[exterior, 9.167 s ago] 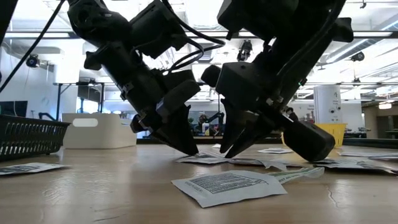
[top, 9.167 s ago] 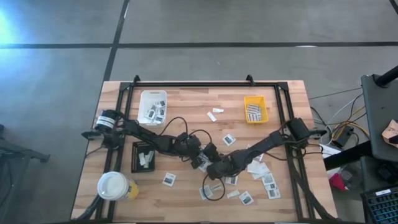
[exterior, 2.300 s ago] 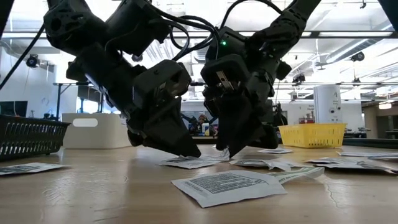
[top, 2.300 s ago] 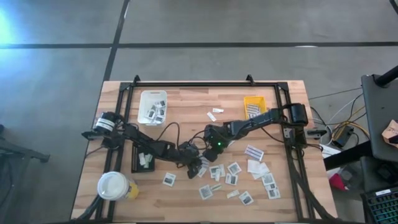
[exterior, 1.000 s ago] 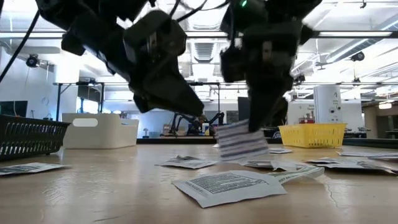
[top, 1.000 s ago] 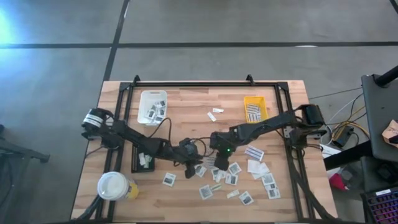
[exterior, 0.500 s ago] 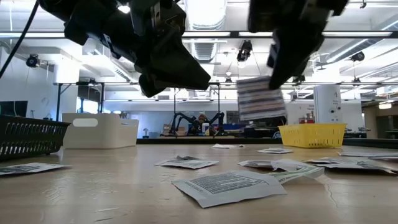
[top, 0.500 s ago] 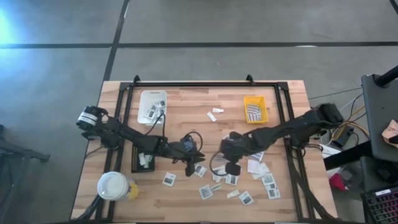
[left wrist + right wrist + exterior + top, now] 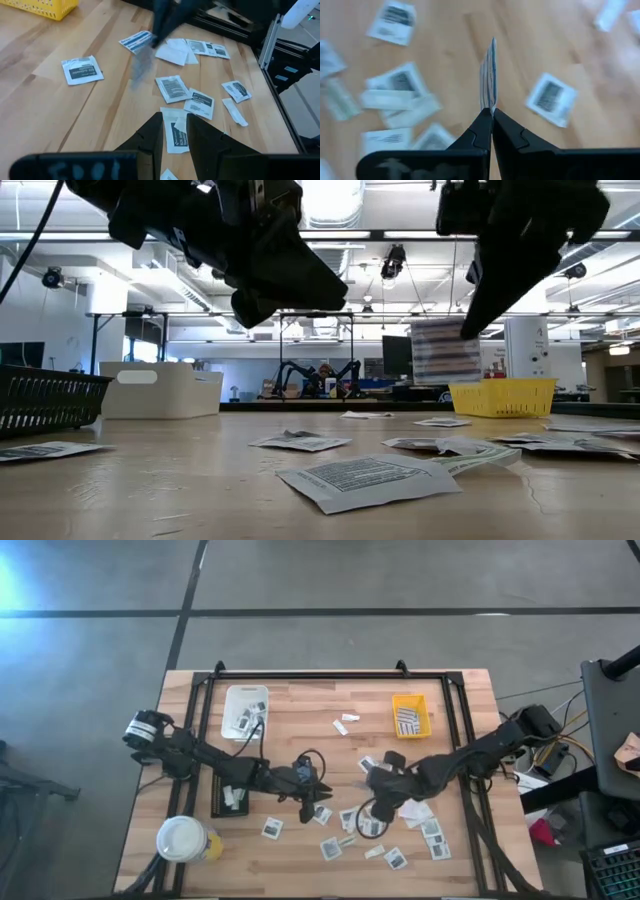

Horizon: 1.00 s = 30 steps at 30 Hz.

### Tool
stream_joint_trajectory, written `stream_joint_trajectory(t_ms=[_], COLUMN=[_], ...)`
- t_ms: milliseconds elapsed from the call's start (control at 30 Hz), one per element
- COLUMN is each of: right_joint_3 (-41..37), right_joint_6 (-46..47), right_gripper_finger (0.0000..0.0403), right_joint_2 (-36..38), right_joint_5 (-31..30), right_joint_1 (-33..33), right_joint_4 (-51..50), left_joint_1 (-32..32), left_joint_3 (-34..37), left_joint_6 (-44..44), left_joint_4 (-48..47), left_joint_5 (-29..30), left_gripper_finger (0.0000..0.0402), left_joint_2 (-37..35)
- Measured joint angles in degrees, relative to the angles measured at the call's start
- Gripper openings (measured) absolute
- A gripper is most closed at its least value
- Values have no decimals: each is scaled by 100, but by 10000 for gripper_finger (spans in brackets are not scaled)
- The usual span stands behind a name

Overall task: Pick & Place First Aid Supplies
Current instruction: Put the blue bandage pack into the yellow bin

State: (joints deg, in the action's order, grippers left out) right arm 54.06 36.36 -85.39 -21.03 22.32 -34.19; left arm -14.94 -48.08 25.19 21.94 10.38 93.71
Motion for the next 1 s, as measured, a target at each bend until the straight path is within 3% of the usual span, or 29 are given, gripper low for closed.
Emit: stream_joint_trajectory(t_ms=[267,533,800,1000], right_joint_3=[-140,-341,-1015,-1410], right_joint_6=[412,784,1107,1322], right_gripper_finger=[8,8,8,8], right_joint_2=[546,1508,2557,3100], right_joint_5=[-1152,-2132,-2205,-1711], right_joint_1=[-294,-991,-2066,-2729], right_joint_4=[-911,-1496,-1493,-1264], left_joint_1=[0,0,0,0], left_joint_3=[43,51,53,55], left_joint_6=[-2,-2,0,0], left_joint_4=[-11,-121,-163,-199], left_joint_5=[-5,-5,-5,-5], left_gripper_finger=[83,83,83,83], left_joint_2=[-2,0,-1,0])
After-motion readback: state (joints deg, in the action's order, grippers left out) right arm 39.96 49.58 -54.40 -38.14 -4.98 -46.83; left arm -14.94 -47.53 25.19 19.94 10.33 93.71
